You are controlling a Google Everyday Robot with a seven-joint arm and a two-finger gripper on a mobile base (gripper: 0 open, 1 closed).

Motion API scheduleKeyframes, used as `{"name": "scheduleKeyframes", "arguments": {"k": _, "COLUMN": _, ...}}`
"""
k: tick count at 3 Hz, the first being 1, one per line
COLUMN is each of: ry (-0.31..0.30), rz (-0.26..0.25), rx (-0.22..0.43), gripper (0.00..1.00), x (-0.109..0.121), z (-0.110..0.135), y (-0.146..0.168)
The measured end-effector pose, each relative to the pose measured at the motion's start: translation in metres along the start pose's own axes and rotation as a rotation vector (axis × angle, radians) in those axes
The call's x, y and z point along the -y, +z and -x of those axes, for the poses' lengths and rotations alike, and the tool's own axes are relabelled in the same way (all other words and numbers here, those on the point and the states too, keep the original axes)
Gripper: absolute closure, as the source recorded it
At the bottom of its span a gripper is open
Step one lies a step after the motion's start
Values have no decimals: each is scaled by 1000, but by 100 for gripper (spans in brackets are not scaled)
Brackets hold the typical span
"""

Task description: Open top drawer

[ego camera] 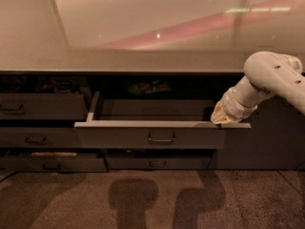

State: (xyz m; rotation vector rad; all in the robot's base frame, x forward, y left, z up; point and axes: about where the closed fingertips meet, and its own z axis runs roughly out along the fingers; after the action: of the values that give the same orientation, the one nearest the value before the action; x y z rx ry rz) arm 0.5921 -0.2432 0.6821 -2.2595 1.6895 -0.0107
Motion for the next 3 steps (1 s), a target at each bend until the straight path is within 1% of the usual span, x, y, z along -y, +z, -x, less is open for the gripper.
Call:
{"name": "scheduleKeyframes", "arguments": {"k": 1, "ry": -2, "rz": -29, "rx": -21, "gripper": 11, "x": -17, "z": 9, "y": -10}}
{"name": "scheduleKeyframes", "arguments": {"k": 2, "ry": -4, "rz": -33, "rx": -22, "gripper": 0, "x": -17, "z": 11, "y": -14}}
{"name": "scheduleKeyframes", "arguments": {"k": 3, "ry": -21, "rz": -89, "rx": 4, "gripper": 0, "x": -41, "z": 22, "y": -24}}
